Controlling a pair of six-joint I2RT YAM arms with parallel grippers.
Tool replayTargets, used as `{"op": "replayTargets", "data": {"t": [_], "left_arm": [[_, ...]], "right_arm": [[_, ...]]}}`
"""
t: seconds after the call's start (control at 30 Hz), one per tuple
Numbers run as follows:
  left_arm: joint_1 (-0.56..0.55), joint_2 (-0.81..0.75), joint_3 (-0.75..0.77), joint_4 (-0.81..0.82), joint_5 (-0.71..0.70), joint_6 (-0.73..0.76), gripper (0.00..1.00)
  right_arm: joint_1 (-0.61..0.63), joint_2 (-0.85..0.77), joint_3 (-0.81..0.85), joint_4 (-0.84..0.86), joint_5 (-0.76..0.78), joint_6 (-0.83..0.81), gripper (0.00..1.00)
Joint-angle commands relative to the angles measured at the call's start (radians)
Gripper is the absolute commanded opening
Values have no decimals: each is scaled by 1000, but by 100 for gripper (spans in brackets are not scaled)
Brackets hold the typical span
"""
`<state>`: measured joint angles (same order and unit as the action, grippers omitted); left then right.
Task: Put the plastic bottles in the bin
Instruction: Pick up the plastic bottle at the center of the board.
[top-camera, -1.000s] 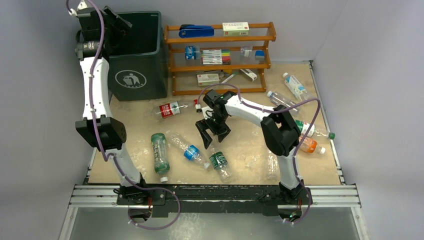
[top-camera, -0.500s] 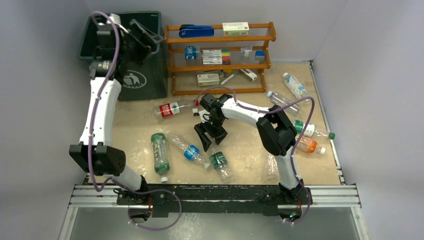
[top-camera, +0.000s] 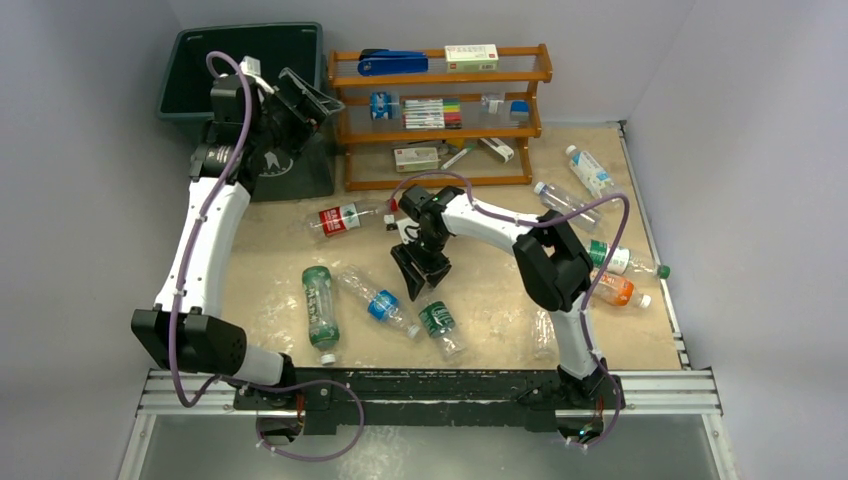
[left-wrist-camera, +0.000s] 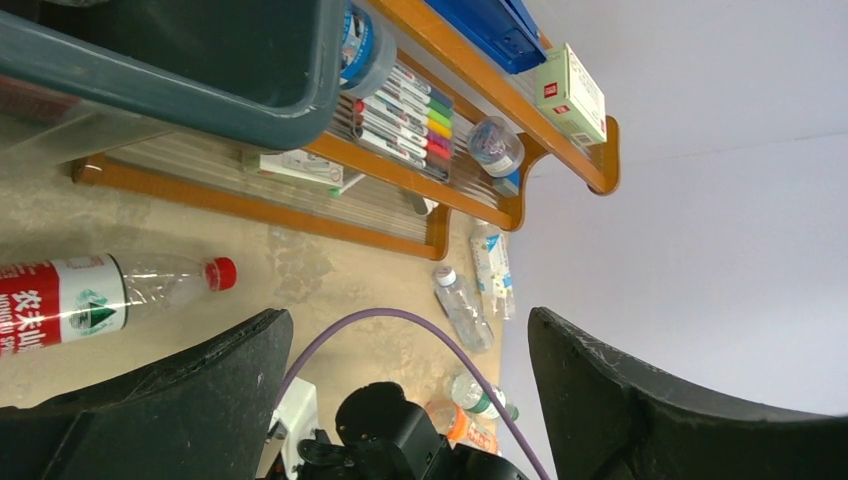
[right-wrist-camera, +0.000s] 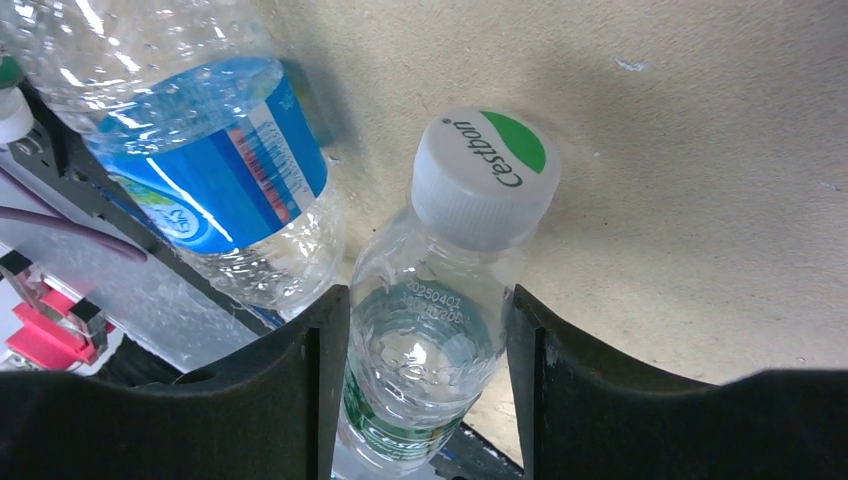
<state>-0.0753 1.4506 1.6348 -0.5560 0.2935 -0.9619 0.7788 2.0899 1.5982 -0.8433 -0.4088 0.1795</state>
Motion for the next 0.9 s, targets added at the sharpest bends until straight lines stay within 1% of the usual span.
{"op": "replayTargets", "data": {"t": [0.0,0.2,0.3,0.4,0.5,0.6,0.7,0.87], "left_arm": [[-12,-40,-16,75,55,-23,87],[-14,-33,2,14,100,21,88],[-16,-34,-4,16,113,18,88],[-23,-35,-10,39,119,5,88],[-34,-32,-19,57,122,-3,88],[-49,-25,-28,67,125,-7,88],[-75,-11,-30,79,132,-11,88],[-131,15,-40,84,128,-3,89]], "right_arm": [[-2,0,99,-64,22,-2,49],[-42,-21,225,-113,13,33,48],[-80,-27,294,-141,14,56,48],[-144,-35,354,-168,6,70,48],[-247,-57,392,-177,-24,93,47],[-359,-104,383,-147,-101,129,47],[-459,-152,338,-80,-217,180,47],[-568,-208,261,54,-413,283,47]]}}
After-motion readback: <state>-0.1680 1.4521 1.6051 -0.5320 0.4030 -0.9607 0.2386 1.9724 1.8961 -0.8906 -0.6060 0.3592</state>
